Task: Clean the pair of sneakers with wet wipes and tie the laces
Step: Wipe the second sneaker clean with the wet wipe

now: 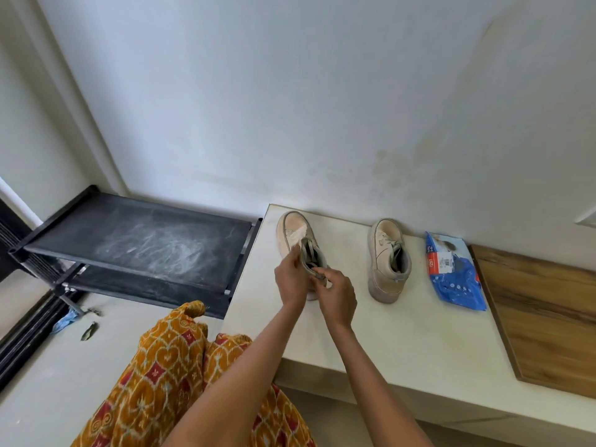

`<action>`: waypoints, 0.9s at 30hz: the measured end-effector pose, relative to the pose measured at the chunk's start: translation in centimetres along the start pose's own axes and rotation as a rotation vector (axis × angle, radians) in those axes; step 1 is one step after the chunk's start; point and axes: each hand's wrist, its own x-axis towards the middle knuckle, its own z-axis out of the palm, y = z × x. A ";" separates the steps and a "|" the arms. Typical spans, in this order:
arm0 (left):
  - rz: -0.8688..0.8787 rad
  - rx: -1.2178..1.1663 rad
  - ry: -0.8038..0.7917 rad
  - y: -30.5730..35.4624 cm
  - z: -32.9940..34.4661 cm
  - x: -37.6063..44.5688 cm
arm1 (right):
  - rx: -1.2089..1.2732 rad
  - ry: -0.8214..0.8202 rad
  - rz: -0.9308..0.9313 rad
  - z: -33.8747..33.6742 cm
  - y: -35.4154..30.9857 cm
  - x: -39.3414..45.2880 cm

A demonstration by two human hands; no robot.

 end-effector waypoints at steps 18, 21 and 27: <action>0.007 -0.090 -0.231 -1.0 0.0 -3.4 | -0.036 0.016 -0.087 0.2 0.7 0.1; 0.065 -0.132 -0.195 -2.2 0.1 -5.7 | -0.038 0.041 -0.134 0.6 1.0 -0.3; -0.430 -0.378 0.026 0.1 0.3 -0.5 | -0.146 0.083 -0.229 0.9 1.6 0.0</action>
